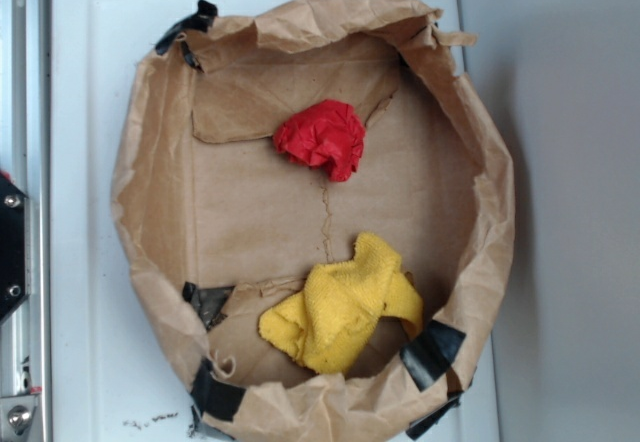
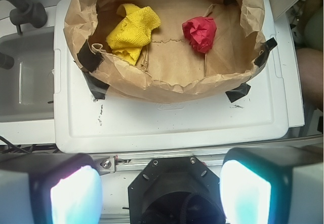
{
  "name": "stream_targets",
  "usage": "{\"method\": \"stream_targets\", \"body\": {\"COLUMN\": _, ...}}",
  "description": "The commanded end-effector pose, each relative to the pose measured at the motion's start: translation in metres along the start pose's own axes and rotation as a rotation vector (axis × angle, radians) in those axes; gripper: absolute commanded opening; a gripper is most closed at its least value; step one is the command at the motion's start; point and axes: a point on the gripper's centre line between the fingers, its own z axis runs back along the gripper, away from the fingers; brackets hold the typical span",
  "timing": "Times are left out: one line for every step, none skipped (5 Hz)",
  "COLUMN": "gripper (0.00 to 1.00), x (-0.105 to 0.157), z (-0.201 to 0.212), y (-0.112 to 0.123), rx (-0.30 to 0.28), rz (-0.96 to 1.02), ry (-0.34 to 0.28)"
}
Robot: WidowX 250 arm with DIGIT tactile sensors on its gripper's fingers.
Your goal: Grab the red paper.
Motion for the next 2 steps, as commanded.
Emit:
{"method": "stream_targets", "body": {"gripper": 1.0, "x": 0.0, "z": 0.0, "y": 0.0, "rx": 0.0, "rz": 0.0, "ry": 0.0}}
{"method": "stream_targets", "body": {"gripper": 1.0, "x": -0.002, "z": -0.02, "y": -0.01, "rx": 0.02, "rz": 0.009, "ry": -0.051}}
